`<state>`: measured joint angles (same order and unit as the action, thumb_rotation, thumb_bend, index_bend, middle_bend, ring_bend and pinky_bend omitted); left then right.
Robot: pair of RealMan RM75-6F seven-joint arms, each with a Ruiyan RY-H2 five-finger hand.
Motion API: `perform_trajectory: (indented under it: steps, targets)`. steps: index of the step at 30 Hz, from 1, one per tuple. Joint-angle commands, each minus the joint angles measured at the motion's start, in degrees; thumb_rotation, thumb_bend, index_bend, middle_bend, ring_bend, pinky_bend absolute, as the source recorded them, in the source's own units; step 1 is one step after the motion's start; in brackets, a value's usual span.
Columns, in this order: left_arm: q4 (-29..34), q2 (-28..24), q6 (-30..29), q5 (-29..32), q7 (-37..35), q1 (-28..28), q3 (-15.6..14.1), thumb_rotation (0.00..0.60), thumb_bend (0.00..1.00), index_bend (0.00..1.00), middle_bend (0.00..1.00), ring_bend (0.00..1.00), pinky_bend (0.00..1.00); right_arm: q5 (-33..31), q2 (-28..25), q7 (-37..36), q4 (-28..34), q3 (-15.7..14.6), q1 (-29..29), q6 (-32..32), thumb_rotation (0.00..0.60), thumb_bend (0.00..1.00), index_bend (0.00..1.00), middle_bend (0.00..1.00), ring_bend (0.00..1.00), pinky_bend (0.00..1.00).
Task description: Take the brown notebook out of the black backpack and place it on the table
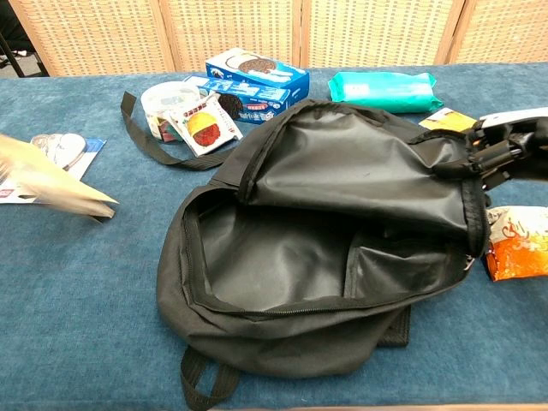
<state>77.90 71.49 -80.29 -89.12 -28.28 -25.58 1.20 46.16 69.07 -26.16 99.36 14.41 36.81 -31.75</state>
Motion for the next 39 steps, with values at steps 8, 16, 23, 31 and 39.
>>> perform_trajectory:
  steps: [8, 16, 23, 31, 39]
  targets:
    - [6.0, -3.5, -0.9, 3.6, 7.8, 3.0, 2.0, 0.6, 0.03, 0.0, 0.0, 0.0, 0.0, 46.2, -3.8, 10.9, -6.6, -8.3, -8.8, -21.9, 0.6, 0.0, 0.32, 0.12, 0.05, 0.14]
    - [10.0, -4.8, 0.0, 7.6, 10.4, 5.3, 2.8, 0.6, 0.11, 0.0, 0.0, 0.0, 0.0, 57.0, -4.6, 27.0, -18.7, -8.6, -10.3, -36.1, 0.6, 0.0, 0.2, 0.02, 0.0, 0.05]
    - [13.8, -5.3, -1.3, 10.7, 17.9, 8.8, 2.0, 0.6, 0.12, 0.0, 0.0, 0.0, 0.0, 50.6, -4.9, 34.0, -20.1, -7.0, -15.8, -43.7, 0.6, 0.0, 0.14, 0.0, 0.0, 0.04]
    - [17.2, -5.0, -5.0, 13.4, 27.0, 13.6, 0.9, 0.6, 0.13, 0.0, 0.0, 0.0, 0.0, 42.6, -2.5, 31.6, -13.8, -8.3, -23.7, -49.8, 0.6, 0.0, 0.11, 0.0, 0.0, 0.0]
    - [19.4, -7.0, -7.7, 12.9, 32.6, 17.9, -1.5, 0.6, 0.1, 0.0, 0.0, 0.0, 0.0, 38.8, -0.3, 32.0, -12.4, -10.8, -29.6, -53.7, 0.6, 0.0, 0.04, 0.0, 0.0, 0.0]
